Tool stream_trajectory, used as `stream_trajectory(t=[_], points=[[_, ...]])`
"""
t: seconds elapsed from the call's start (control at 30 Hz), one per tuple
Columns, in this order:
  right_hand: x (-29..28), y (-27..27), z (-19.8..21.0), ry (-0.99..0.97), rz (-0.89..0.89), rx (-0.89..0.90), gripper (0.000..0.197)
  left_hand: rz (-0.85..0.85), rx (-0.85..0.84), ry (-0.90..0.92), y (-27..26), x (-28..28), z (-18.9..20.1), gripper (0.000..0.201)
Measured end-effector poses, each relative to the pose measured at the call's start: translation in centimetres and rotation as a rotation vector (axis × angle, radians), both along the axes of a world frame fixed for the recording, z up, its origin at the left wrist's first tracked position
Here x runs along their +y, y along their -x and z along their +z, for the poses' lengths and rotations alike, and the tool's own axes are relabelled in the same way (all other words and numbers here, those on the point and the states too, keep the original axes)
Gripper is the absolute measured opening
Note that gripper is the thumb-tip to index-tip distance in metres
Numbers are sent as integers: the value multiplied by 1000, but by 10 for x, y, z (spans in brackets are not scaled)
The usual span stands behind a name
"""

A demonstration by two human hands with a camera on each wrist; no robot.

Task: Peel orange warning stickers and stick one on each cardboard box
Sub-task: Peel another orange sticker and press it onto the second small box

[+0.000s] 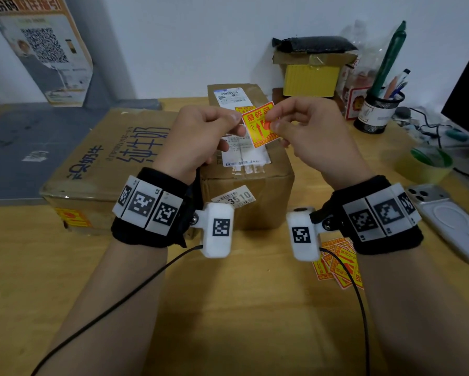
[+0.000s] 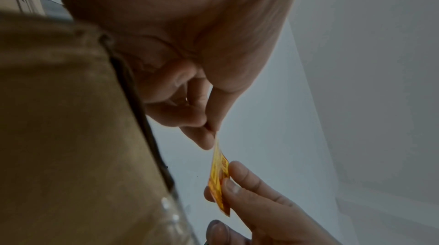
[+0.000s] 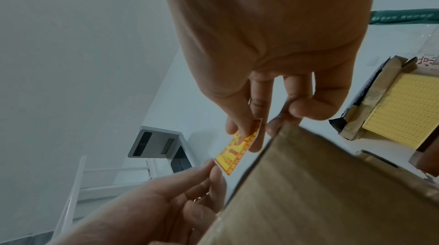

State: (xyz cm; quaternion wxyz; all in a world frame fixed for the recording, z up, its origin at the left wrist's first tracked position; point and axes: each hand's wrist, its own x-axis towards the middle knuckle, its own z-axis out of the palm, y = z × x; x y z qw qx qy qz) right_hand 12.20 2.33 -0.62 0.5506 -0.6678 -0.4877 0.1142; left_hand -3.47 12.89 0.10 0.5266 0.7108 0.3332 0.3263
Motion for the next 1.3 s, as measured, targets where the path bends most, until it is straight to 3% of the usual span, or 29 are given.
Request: stream_trajectory(t=[0.77, 1.3], points=[[-6, 4, 5, 20, 23, 29, 15, -86, -90, 59, -1, 0, 0, 12], [-4, 9, 5, 0, 40, 73, 16, -98, -51, 61, -5, -2, 2, 21]])
